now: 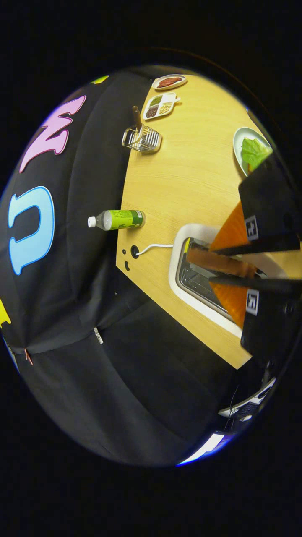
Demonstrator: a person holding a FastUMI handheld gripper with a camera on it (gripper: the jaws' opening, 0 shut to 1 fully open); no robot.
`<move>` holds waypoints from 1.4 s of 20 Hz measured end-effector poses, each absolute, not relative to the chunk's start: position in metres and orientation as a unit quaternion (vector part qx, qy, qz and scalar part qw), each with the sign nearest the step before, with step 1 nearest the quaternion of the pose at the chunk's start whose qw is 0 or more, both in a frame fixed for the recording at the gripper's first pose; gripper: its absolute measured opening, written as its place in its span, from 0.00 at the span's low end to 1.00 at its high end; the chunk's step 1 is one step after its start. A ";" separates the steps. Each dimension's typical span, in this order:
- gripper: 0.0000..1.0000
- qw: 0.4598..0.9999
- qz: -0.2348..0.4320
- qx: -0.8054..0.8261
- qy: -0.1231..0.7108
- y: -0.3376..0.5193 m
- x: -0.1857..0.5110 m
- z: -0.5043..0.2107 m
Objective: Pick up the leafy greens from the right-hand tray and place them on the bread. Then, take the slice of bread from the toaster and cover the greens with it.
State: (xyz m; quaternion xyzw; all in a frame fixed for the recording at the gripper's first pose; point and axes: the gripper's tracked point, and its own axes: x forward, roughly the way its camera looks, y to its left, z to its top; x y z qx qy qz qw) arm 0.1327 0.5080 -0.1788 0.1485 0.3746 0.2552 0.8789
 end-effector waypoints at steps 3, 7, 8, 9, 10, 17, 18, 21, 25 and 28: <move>0.12 0.883 0.247 0.146 0.371 0.508 0.130 -0.179; 0.13 0.888 0.247 0.157 0.354 0.502 0.126 -0.160; 0.13 0.890 0.248 0.164 0.344 0.499 0.126 -0.151; 0.12 0.892 0.250 0.171 0.336 0.496 0.126 -0.143; 0.12 0.895 0.249 0.176 0.326 0.490 0.126 -0.132; 0.12 0.914 0.256 0.181 0.259 0.439 0.116 -0.071; 0.12 0.916 0.254 0.178 0.253 0.427 0.113 -0.067; 0.12 0.926 0.230 0.165 0.250 0.383 0.105 -0.068; 0.12 0.932 0.181 0.153 0.273 0.320 0.092 -0.103; 0.12 0.933 0.141 0.144 0.297 0.284 0.080 -0.144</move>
